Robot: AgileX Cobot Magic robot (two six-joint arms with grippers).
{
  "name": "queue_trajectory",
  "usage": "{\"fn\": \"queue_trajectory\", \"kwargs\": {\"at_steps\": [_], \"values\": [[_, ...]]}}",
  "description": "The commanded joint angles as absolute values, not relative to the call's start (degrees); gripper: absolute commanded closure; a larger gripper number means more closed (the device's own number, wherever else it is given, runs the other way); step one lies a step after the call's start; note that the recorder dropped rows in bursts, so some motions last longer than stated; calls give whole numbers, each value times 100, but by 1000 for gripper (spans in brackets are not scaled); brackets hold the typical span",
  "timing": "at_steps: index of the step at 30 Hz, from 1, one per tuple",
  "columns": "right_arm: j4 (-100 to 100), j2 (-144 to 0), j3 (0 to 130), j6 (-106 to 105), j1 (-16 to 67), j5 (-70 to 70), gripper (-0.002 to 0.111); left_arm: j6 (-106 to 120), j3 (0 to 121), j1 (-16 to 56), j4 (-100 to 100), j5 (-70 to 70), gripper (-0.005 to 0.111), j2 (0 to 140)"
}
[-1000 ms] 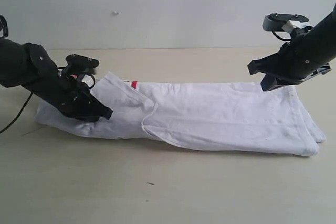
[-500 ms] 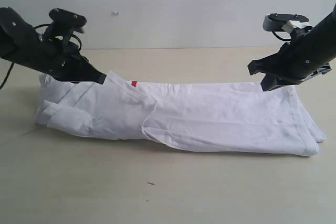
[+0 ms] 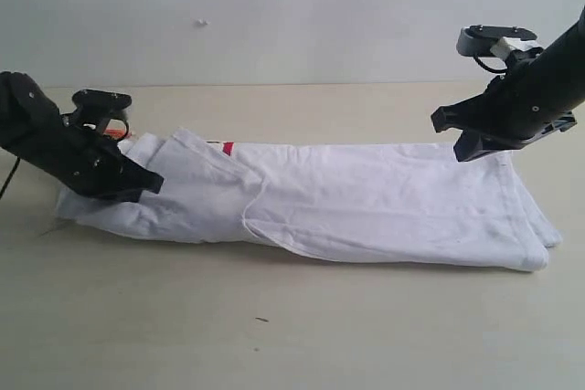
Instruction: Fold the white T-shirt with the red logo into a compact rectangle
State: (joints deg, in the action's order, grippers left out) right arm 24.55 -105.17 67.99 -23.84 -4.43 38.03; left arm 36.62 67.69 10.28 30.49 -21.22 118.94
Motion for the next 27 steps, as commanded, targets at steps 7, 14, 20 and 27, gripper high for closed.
{"fn": "queue_trajectory", "kwargs": {"at_steps": [7, 14, 20, 27], "values": [[2483, -10477, 6834, -2438, -464, 3667, 108, 4952, 6730, 940, 3964, -1413, 107, 11027], [2483, -10477, 6834, -2438, -464, 3557, 108, 5415, 6730, 887, 4431, -1152, 107, 11360], [2483, -10477, 6834, -2438, -464, 3604, 108, 5415, 6730, 772, 4398, -983, 107, 11872], [2483, -10477, 6834, -2438, -464, 3548, 108, 5394, 6730, 646, 4228, -720, 107, 11607]]}}
